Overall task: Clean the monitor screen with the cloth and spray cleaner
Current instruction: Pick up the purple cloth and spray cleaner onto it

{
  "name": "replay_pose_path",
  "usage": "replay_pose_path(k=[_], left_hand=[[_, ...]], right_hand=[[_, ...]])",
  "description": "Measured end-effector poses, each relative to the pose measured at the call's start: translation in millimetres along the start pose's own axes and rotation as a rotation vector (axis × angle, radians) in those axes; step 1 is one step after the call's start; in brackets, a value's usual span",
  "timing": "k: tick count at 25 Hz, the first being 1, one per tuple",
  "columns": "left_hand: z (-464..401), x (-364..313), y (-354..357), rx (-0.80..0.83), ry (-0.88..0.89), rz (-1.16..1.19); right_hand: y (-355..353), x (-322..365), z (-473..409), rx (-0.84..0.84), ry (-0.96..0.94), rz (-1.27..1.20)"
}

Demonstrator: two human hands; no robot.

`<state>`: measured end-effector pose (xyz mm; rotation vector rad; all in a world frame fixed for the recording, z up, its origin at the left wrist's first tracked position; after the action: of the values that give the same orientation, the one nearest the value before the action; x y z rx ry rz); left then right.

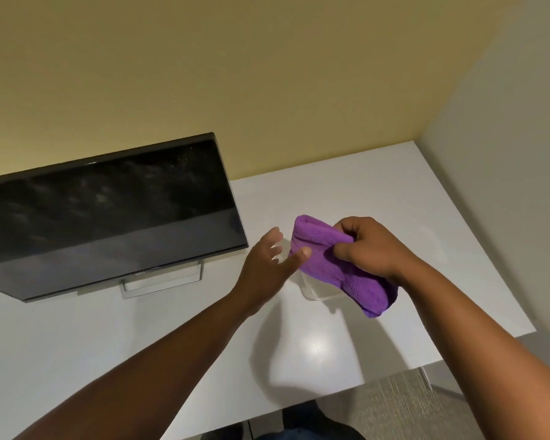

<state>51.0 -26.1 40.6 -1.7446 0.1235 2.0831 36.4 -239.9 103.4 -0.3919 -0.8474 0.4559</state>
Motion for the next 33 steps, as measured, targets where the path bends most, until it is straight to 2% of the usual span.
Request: replay_pose_path(k=[2,4,6,8,10,16,20,23,25,30,33], left_hand=[[13,-2,-23,-0.041,-0.036,0.177],[24,2,-45,-0.017,-0.100,0.459],[40,10,-73,-0.018,-0.173,0.707],[54,16,-105,-0.038,-0.156,0.814],[69,23,-139,-0.094,-0.117,0.806],[115,35,-213,-0.223,0.021,0.461],[135,43,-240,-0.162,-0.009,0.380],[142,53,-244,-0.006,-0.063,0.445],[147,58,-240,0.033,-0.061,0.542],[155,59,-219,-0.085,-0.110,0.694],[161,59,-202,-0.142,-0.142,0.691]], right_hand=[[20,18,14,0.105,0.006,-0.217],[47,36,24,0.227,0.013,-0.410],[83,55,33,0.325,0.010,-0.529],[119,70,39,0.374,0.022,-0.588],[157,80,43,0.384,0.050,-0.608],[246,110,57,0.362,0.096,-0.573],[274,122,67,0.375,0.090,-0.554],[281,121,69,0.413,0.069,-0.618],[282,116,71,0.439,0.058,-0.614],[282,100,77,0.533,0.022,-0.579],[280,89,82,0.473,-0.051,-0.481]])
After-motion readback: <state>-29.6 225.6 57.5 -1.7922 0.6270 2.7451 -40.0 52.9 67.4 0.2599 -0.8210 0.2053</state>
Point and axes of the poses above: each hand's wrist, its own z-axis away from the middle knuckle, its own y-axis out of the palm, x = y × z, the point moved 3 cm from there along -z, towards the middle knuckle, and after that the axes turned 12 degrees about y, right-handed, at the moved point
